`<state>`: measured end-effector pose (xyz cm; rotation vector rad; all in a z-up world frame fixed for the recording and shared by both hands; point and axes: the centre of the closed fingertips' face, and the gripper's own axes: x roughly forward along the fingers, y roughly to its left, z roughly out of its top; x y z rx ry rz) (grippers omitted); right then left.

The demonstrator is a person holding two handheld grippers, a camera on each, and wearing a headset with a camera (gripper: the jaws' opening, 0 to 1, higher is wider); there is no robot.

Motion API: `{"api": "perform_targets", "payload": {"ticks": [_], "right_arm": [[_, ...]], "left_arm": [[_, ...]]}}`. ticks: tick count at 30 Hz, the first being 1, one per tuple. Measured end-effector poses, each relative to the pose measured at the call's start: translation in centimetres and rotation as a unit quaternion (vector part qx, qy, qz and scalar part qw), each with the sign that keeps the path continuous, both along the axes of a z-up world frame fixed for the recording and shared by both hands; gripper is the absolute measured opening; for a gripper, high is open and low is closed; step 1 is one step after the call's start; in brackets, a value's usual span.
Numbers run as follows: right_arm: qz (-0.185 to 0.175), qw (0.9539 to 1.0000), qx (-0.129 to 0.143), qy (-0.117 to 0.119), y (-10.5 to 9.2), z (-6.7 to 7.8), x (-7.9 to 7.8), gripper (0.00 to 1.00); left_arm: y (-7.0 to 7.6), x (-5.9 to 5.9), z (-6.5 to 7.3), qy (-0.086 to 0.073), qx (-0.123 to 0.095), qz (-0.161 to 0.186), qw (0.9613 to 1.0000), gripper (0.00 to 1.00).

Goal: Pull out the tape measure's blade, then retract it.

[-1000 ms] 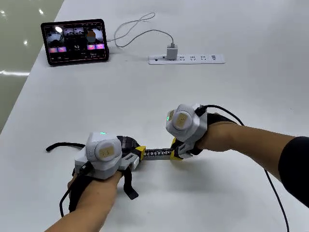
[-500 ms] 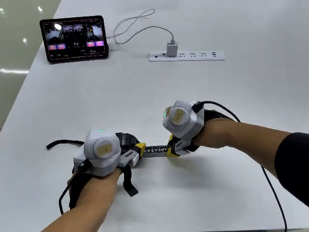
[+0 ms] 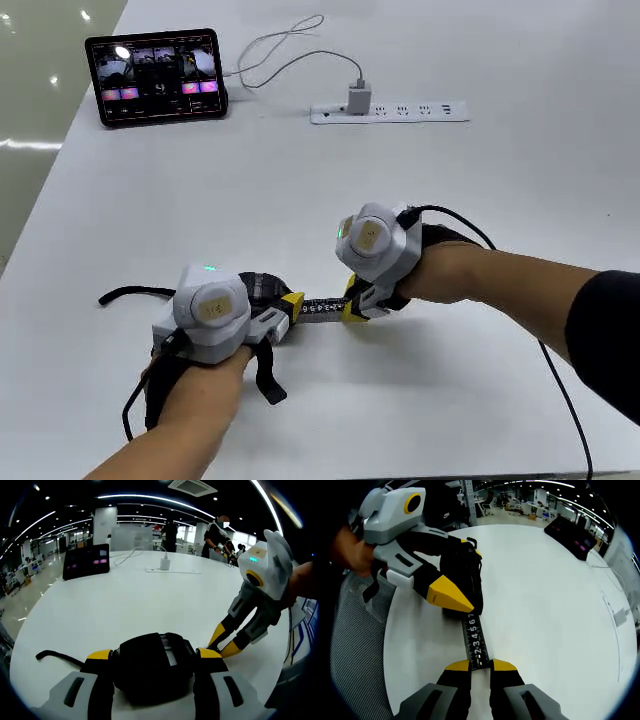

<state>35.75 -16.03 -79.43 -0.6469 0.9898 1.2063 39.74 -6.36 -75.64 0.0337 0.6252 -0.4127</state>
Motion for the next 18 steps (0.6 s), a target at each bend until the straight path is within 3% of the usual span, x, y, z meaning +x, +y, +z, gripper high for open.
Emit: {"api": "perform_targets", "payload": {"ticks": [12,18], "right_arm": [[-0.002,1.0,0.006,-0.004,1.2,0.0,0.0,0.09],[-0.014,0.9996,0.024,0.0,1.6,0.0,0.1,0.09]], "left_arm": [[0.0,0.0,0.0,0.001,0.001,0.001,1.0,0.59],[0.0,-0.1,0.0,0.001,-0.001,0.001,1.0,0.59]]}}
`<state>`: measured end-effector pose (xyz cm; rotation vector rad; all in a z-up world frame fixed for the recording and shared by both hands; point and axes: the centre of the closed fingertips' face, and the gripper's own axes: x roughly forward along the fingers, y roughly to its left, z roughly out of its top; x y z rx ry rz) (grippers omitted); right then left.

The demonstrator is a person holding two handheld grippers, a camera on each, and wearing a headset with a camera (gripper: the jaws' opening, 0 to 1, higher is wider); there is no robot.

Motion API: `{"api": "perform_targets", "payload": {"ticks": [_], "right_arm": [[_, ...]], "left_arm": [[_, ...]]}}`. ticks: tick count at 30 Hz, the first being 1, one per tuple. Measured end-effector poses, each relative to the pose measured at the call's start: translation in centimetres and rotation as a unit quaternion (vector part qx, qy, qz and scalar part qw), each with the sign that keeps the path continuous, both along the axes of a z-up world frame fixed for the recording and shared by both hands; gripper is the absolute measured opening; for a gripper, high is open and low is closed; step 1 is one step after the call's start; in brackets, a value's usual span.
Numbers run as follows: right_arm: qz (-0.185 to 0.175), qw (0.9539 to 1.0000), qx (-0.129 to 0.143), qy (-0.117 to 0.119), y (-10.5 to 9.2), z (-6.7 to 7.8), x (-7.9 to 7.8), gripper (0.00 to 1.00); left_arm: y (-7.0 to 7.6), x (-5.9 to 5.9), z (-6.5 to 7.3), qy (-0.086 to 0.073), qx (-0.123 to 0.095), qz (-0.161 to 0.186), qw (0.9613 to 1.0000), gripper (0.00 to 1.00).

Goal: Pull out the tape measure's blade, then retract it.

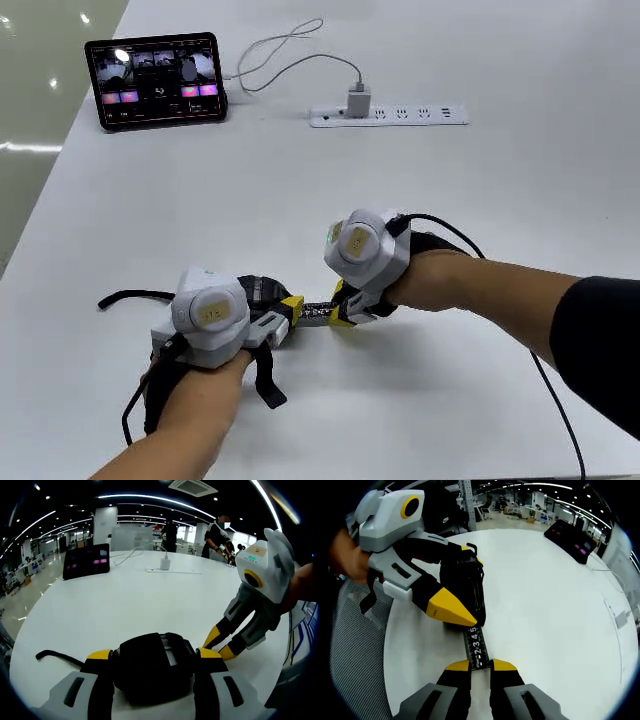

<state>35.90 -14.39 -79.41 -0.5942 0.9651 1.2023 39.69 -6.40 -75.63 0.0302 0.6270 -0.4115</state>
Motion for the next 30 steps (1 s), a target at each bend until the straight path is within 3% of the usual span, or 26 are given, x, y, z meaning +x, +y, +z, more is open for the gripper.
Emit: {"api": "perform_targets", "payload": {"ticks": [6,30], "right_arm": [[0.01,0.9997,0.022,-0.006,0.9,0.0,0.2,0.09],[0.012,0.9991,0.036,-0.016,3.3,0.1,0.2,0.1]], "left_arm": [[0.0,-0.1,0.0,0.001,-0.001,0.0,1.0,0.59],[0.1,-0.2,0.0,0.002,-0.005,0.002,1.0,0.6]]}}
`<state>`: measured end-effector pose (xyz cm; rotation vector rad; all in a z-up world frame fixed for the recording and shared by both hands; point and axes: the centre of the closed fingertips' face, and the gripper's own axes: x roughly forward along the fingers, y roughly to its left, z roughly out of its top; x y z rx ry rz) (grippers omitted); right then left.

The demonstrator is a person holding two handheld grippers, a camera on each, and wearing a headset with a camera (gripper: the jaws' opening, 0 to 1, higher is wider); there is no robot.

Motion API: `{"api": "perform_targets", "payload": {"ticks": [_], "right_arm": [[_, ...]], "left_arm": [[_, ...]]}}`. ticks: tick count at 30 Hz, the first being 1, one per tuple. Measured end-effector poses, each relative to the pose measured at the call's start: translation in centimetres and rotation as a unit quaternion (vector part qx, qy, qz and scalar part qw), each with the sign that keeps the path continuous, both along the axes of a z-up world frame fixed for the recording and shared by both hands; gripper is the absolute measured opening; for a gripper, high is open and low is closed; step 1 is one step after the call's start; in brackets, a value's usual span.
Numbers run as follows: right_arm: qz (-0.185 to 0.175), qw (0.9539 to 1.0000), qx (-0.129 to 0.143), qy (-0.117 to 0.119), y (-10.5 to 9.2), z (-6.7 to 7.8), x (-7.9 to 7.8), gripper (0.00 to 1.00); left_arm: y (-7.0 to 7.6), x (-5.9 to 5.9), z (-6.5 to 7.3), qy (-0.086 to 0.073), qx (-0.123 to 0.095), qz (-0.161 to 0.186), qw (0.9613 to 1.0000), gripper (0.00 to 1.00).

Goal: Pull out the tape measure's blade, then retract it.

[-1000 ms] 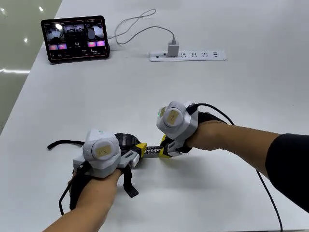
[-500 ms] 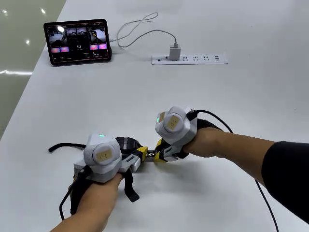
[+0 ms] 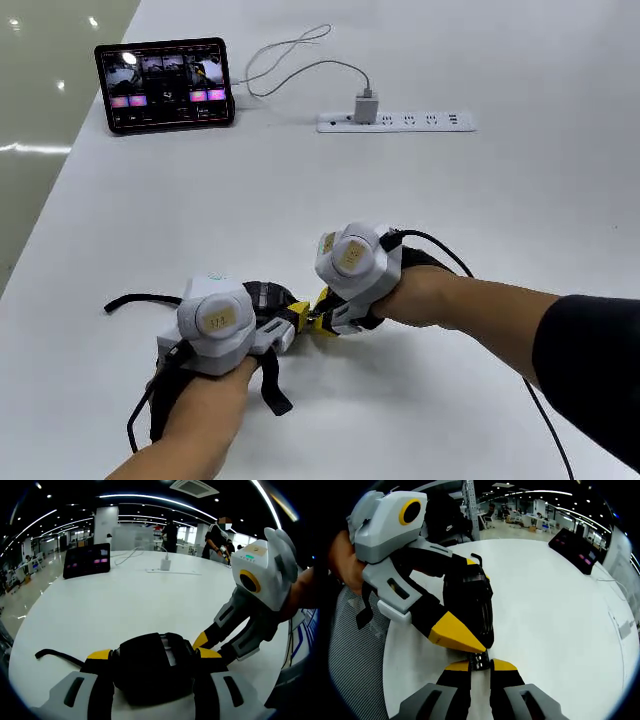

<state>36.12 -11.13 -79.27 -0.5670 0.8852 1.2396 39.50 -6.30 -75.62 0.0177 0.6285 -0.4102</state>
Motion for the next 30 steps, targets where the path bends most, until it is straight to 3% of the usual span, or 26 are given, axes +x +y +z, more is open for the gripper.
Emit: {"api": "perform_targets", "payload": {"ticks": [19,30], "right_arm": [[0.0,0.9999,0.014,-0.001,0.98,-0.05,0.01,0.1],[0.009,0.9998,0.011,-0.015,1.02,-0.09,-0.11,0.11]], "left_arm": [[0.04,0.08,-0.04,0.0,0.0,0.0,1.0,0.6],[0.02,-0.01,-0.08,0.001,0.003,-0.001,1.0,0.61]]}}
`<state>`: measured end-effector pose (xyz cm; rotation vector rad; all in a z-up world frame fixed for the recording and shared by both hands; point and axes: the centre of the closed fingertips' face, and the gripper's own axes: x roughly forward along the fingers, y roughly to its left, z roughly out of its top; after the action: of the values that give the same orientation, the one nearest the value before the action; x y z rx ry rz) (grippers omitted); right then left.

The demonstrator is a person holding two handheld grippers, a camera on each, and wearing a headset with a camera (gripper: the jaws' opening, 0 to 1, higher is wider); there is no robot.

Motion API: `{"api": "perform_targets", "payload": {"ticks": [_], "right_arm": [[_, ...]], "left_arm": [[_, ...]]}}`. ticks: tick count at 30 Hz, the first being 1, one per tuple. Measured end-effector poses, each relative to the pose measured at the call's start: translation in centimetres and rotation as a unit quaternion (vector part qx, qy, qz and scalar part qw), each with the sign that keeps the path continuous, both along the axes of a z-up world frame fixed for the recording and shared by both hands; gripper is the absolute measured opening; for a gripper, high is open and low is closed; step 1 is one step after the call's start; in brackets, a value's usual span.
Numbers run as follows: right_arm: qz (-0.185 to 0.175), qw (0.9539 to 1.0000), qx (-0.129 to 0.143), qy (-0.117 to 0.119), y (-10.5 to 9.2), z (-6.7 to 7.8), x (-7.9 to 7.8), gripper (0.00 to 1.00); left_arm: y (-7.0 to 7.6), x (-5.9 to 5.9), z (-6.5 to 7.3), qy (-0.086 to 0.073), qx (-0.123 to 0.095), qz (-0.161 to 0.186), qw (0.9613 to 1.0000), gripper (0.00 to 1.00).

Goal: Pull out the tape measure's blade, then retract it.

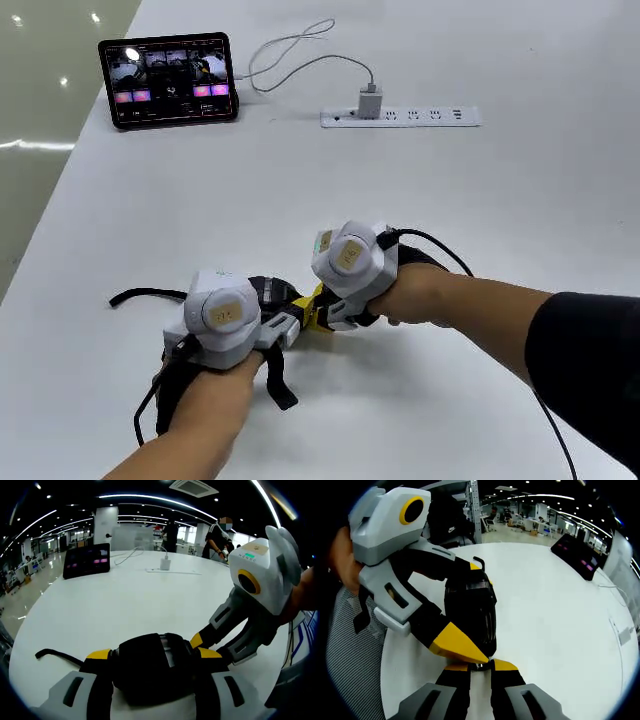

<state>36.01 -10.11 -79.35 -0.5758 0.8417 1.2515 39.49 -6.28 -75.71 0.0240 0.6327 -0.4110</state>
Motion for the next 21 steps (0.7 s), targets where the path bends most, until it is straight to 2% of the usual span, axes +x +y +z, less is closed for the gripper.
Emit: {"api": "perform_targets", "payload": {"ticks": [5,9,17,21], "right_arm": [[-0.006,1.0,-0.006,-0.005,0.02,0.01,-0.1,0.12],[0.005,0.9997,-0.002,-0.025,-0.01,-0.01,-0.25,0.12],[0.002,0.9996,-0.008,-0.026,-0.24,0.02,-0.13,0.13],[0.0,0.9998,-0.007,-0.019,-0.37,0.42,-0.16,0.14]], "left_arm": [[0.0,-0.01,0.07,-0.003,0.0,0.001,1.0,0.62],[-0.02,0.04,0.09,0.001,-0.005,-0.002,1.0,0.63],[-0.03,0.06,0.18,0.021,-0.018,-0.001,0.9996,0.63],[-0.13,0.06,0.3,0.02,-0.016,-0.005,0.9997,0.62]]}}
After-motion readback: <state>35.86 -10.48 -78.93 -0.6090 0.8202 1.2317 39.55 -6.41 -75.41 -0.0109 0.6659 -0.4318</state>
